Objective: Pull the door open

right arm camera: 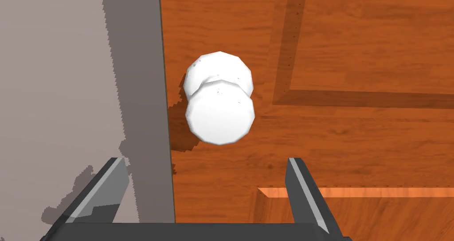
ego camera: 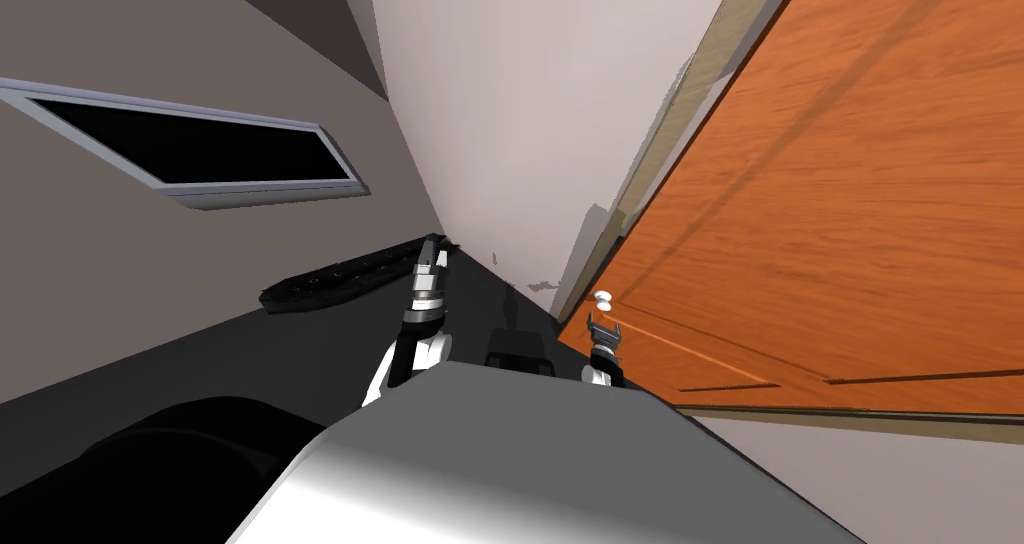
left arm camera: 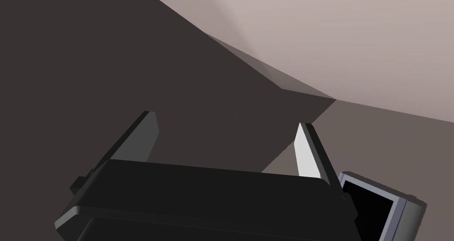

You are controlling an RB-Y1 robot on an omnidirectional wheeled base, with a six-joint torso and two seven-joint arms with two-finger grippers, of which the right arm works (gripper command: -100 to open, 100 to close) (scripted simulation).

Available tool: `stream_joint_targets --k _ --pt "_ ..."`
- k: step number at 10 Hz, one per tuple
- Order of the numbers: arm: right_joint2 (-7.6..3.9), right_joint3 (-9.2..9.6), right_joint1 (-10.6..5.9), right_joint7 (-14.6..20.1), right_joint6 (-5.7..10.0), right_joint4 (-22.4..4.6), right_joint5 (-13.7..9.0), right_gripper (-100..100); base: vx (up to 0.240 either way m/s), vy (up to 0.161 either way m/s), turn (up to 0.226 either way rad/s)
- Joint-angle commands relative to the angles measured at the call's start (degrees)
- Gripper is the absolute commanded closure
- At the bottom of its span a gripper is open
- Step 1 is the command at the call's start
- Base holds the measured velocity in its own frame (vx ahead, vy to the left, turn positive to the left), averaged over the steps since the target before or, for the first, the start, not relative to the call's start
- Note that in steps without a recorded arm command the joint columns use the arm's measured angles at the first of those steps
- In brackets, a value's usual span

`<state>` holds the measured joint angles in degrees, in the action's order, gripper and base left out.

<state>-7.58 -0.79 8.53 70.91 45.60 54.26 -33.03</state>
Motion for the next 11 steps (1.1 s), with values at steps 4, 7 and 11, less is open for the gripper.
stream_joint_targets --k 4,7,11 --pt "-2.22 -0.51 0.75 3.87 0.49 -0.8 -1.26 -100 0.049 -0.017 0.071" --pt "-4.47 -1.13 1.37 6.25 1.1 -1.91 -1.87 -100 0.153 -0.01 0.073" --pt "-5.05 -1.25 1.83 6.82 1.35 -1.97 -2.01 100 0.058 -0.004 0.019"
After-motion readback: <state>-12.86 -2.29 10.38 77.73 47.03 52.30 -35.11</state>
